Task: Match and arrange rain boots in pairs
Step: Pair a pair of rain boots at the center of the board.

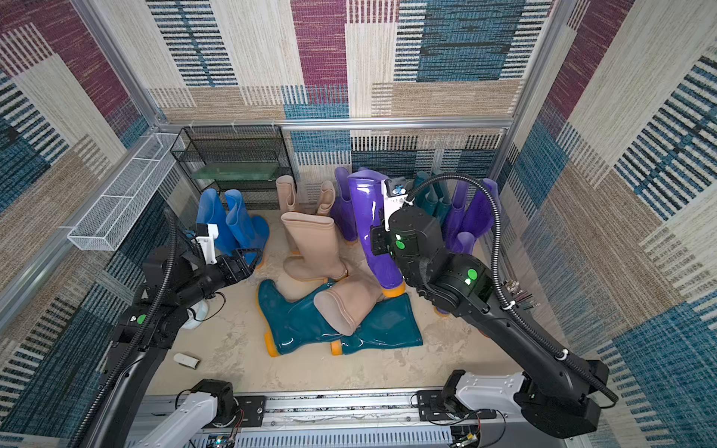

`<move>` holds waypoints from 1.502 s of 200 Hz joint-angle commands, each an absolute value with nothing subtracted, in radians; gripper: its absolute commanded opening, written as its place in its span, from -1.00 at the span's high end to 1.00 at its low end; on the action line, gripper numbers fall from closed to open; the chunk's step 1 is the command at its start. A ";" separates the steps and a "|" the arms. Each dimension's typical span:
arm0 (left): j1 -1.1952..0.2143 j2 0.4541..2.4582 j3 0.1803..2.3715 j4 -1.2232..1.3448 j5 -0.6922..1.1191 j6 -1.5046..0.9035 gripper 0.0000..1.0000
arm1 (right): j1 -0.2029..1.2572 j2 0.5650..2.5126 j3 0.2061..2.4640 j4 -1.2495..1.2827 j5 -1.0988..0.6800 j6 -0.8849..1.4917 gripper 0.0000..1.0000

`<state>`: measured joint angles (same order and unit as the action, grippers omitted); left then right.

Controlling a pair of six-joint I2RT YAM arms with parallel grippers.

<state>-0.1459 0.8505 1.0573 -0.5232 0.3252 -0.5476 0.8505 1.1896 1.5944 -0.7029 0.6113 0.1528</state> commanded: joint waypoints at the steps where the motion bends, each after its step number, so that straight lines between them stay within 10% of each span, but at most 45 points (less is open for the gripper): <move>1: -0.144 0.861 1.048 -0.458 0.354 -0.549 -0.57 | 0.778 1.167 1.536 -0.639 0.588 0.206 1.00; 129: -0.143 0.968 1.002 -0.324 0.401 -0.567 -0.55 | 0.250 1.226 1.240 -0.429 0.287 0.184 1.00; 300: -0.097 1.000 0.963 -0.206 0.540 -0.616 -0.50 | 0.239 1.172 0.938 -0.419 0.411 0.383 0.85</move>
<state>-0.1001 1.0016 0.9665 -0.2623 0.5049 -0.6014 0.2462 1.2037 0.9947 -0.3897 0.3706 0.2829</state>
